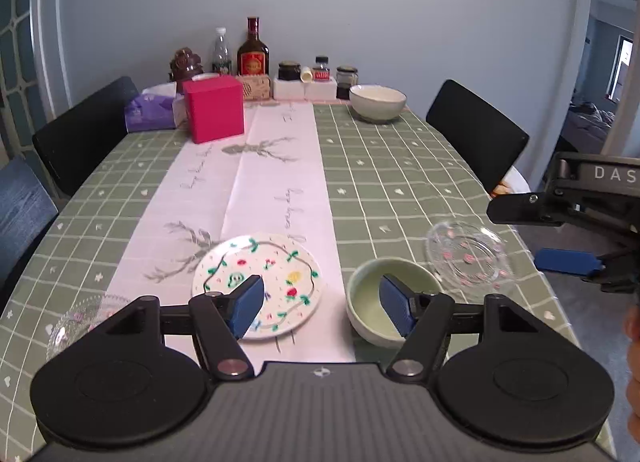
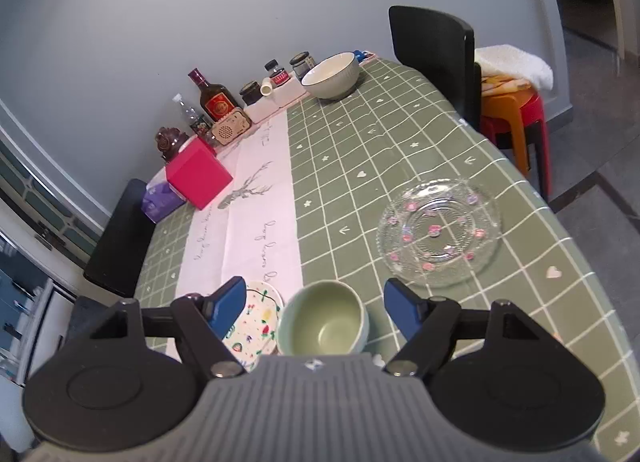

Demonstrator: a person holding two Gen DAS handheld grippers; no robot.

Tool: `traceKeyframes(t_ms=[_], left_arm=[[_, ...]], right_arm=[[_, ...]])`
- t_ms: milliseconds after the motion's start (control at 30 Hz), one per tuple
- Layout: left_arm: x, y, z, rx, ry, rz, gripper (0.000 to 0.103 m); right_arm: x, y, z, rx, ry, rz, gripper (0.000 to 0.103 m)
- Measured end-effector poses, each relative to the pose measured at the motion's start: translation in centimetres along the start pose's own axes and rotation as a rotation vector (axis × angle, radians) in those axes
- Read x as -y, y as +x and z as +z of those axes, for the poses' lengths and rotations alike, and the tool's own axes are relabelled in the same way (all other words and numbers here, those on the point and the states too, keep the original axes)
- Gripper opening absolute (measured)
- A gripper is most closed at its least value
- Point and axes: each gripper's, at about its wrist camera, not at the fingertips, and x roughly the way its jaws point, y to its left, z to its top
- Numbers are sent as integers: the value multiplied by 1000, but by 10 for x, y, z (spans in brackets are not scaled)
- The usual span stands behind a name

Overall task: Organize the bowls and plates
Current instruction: 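Move both grippers to the pale green bowl and grip its rim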

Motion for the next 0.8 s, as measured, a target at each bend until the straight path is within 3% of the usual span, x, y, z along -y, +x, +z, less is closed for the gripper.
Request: traceKeyframes(t_ms=[67,200,400,633,800], left_arm=[[5,14,-3,13,24,7,81],[17,48,-6,-43,33,31,81],[12,75,-10,-75,-77,44,81],[5,91,-11,-96,-98,24,79],[2,99,-11,-92,-81,17,79]], right_arm=[[0,9,-2,14,-33,-38,75],[-3,30,-11,31,-131,-98,75],[23,57,-26,32,-100,-91,75],[27,77,-33,1,-119,-89,72],[23,85,-40,-29,-123,-141,72]])
